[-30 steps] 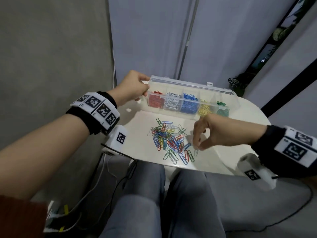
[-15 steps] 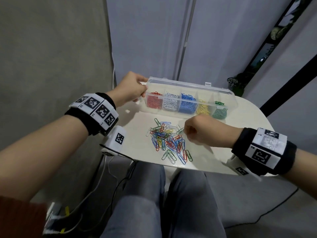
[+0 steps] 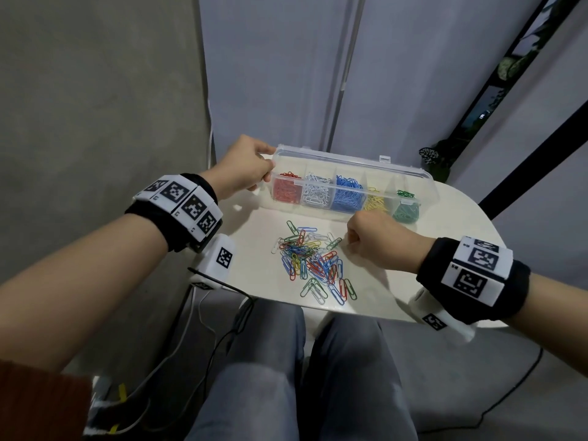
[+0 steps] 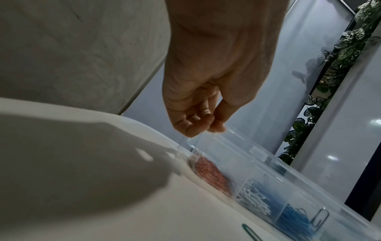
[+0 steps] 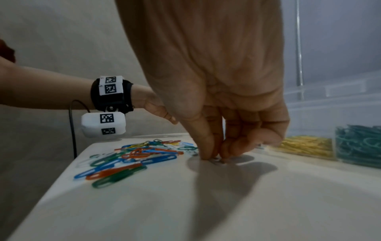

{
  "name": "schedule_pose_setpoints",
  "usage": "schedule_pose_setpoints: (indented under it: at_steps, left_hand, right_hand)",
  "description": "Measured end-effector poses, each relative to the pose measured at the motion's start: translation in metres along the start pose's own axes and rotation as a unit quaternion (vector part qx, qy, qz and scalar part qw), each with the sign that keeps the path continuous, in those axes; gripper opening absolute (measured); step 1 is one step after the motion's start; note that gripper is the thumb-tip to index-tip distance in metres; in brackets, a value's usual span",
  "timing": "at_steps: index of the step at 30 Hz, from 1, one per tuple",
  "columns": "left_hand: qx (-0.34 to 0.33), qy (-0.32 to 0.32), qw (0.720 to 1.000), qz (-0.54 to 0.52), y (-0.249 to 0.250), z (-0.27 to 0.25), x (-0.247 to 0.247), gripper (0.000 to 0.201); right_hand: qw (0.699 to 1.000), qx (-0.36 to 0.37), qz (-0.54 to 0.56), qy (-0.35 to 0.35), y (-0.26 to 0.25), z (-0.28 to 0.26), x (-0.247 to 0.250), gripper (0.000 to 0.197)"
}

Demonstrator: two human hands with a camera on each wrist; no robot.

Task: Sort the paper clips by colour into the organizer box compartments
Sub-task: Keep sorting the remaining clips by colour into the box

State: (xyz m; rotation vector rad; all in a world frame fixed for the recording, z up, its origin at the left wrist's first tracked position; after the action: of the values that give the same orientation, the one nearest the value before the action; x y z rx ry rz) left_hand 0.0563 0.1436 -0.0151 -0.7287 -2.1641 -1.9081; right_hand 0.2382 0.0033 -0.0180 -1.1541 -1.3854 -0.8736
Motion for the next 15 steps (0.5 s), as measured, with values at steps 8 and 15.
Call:
schedule_pose_setpoints:
  at_steps: [8,15]
  left_hand:
    - [0.001,0.001,1.000,0.000,0.0005,-0.0008,0.0005,0.039]
    - [0.000,0.003,1.000,0.005,0.0007,-0.0017,0.0009,0.039]
  right_hand:
    - [0.999,0.015,-0.045,-0.002,-0.0066,0.0017,-0.0012,0.014]
    - [0.999,0.012,-0.034,-0.008,-0.0100,0.0026,0.0004,0.015]
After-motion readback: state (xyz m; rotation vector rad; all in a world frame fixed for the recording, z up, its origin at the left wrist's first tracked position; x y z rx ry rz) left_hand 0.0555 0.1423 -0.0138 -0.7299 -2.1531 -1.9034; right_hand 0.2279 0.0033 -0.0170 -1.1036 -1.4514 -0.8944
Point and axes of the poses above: each hand's wrist, its own z-axis towards the middle knuckle, its own x-axis out of the back of the hand, y = z × x, the point moved 5 cm from there along z, towards the middle knuckle, and after that the axes turned 7 degrees about x, right-handed, at the moved point
